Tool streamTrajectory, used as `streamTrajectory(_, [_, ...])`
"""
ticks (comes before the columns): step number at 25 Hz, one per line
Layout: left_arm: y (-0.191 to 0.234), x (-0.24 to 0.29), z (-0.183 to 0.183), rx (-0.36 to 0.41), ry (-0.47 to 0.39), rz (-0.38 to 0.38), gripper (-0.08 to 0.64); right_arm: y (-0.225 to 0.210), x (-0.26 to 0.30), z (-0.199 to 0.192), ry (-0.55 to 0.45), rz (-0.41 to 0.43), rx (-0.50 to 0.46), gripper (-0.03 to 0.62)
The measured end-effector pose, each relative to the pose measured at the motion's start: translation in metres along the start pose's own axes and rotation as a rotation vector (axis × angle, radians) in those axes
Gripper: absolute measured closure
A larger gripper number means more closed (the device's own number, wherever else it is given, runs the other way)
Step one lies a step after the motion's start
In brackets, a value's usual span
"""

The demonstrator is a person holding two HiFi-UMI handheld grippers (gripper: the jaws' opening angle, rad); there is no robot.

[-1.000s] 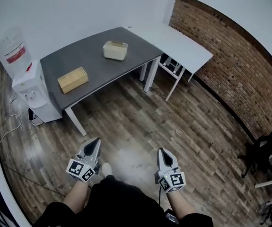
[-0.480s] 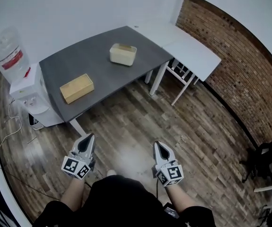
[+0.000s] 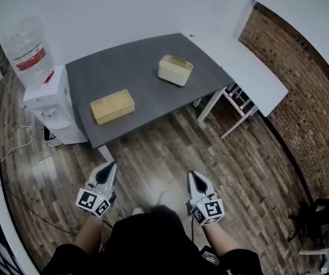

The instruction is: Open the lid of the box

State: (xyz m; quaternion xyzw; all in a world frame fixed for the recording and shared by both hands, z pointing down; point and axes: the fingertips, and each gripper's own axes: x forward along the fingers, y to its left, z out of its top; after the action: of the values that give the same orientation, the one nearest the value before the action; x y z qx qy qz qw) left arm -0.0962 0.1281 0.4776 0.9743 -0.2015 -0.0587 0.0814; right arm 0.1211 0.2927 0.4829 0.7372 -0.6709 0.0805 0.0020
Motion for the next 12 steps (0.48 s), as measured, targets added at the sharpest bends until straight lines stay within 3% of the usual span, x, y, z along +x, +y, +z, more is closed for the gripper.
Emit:
streamTrajectory(7, [0.025,0.009,-0.008,-0.017,0.005,0.106,0.56,-0.01,0.053,-0.001,0.037,0.111,0.002,0.589])
streamTrajectory(12, [0.049,0.041,0.003,0.008,-0.022,0.165,0.56,-0.032,0.106,0.017,0.0,0.182,-0.007,0.589])
